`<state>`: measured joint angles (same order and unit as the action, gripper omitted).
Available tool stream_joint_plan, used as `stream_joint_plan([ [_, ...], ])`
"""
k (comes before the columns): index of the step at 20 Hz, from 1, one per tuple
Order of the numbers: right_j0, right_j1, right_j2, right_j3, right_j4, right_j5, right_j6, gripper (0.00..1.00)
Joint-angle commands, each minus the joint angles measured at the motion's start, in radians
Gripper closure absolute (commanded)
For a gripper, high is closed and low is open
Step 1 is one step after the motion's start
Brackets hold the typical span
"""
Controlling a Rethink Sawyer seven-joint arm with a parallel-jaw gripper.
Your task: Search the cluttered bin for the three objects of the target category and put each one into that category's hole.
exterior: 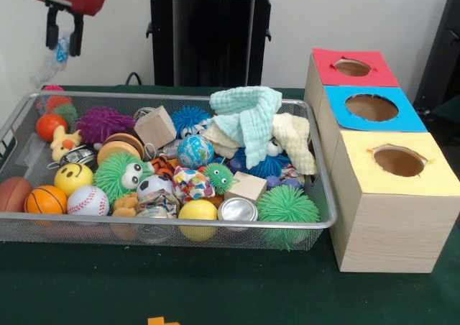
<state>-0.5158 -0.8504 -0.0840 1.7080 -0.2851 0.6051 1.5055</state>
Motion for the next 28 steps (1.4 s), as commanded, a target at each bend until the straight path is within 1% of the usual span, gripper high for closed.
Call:
stream_joint_plan([
  [1, 0.041, 0.006, -0.004, 0.146, 0.049, 0.032, 0.209, 1.0],
  [8, 0.122, 0.003, -0.064, 0.176, 0.061, -0.001, 0.258, 1.0],
  [11, 0.17, 0.009, -0.08, 0.177, 0.073, -0.004, 0.294, 1.0],
  [18, 0.236, 0.006, -0.119, 0.18, 0.101, 0.012, 0.326, 1.0],
  [24, 0.289, 0.002, -0.154, 0.217, 0.125, -0.015, 0.347, 1.0],
  [28, 0.33, -0.005, -0.181, 0.229, 0.137, -0.011, 0.372, 1.0],
])
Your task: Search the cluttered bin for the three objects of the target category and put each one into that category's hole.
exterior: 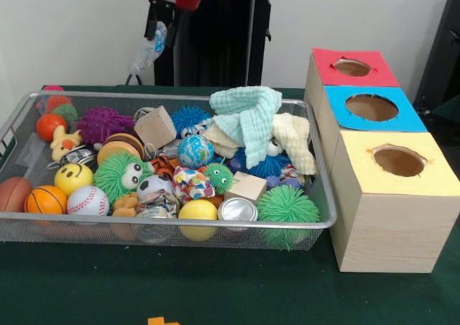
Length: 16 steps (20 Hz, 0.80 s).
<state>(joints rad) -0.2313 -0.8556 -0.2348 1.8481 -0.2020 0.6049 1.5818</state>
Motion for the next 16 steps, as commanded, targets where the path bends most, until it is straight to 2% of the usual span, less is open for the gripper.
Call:
stream_joint_plan([
  [1, 0.057, -0.003, -0.036, 0.098, 0.057, -0.014, 0.303, 1.0],
  [7, 0.152, -0.022, -0.067, 0.161, 0.101, -0.027, 0.368, 1.0],
  [16, 0.28, -0.033, -0.107, 0.192, 0.146, -0.014, 0.451, 1.0],
])
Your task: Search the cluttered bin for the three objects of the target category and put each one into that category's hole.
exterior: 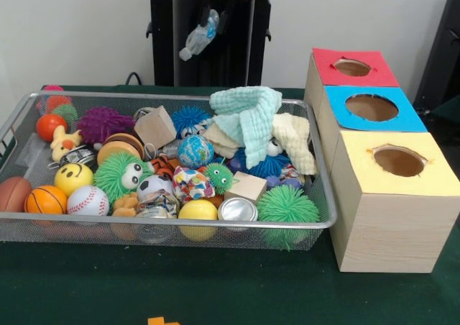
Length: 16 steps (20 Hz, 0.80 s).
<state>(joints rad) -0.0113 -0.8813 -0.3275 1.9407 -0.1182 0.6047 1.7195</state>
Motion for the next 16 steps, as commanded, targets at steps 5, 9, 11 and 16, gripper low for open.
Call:
stream_joint_plan([
  [5, 0.123, 0.009, -0.016, 0.109, 0.085, -0.03, 0.355, 1.0],
  [9, 0.169, 0.036, -0.019, 0.091, 0.096, -0.033, 0.382, 1.0],
  [11, 0.175, 0.049, -0.02, 0.08, 0.1, -0.039, 0.386, 1.0],
  [16, 0.176, 0.079, -0.013, 0.058, 0.104, -0.058, 0.391, 1.0],
])
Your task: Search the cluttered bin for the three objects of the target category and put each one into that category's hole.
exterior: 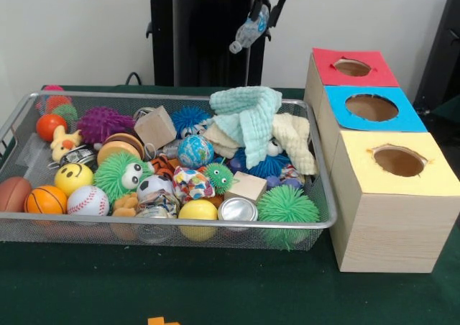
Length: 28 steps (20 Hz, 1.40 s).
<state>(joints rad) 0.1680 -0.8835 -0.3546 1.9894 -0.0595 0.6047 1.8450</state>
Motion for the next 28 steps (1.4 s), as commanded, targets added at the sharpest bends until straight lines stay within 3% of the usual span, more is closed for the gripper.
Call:
stream_joint_plan([
  [1, 0.0, 0.086, 0.014, 0.008, 0.048, -0.06, 0.269, 1.0],
  [11, 0.034, 0.116, 0.017, 0.003, 0.063, -0.087, 0.297, 1.0],
  [23, 0.135, 0.144, 0.072, 0.04, 0.204, -0.128, 0.376, 1.0],
  [28, 0.133, 0.118, 0.095, 0.059, 0.256, -0.11, 0.352, 1.0],
])
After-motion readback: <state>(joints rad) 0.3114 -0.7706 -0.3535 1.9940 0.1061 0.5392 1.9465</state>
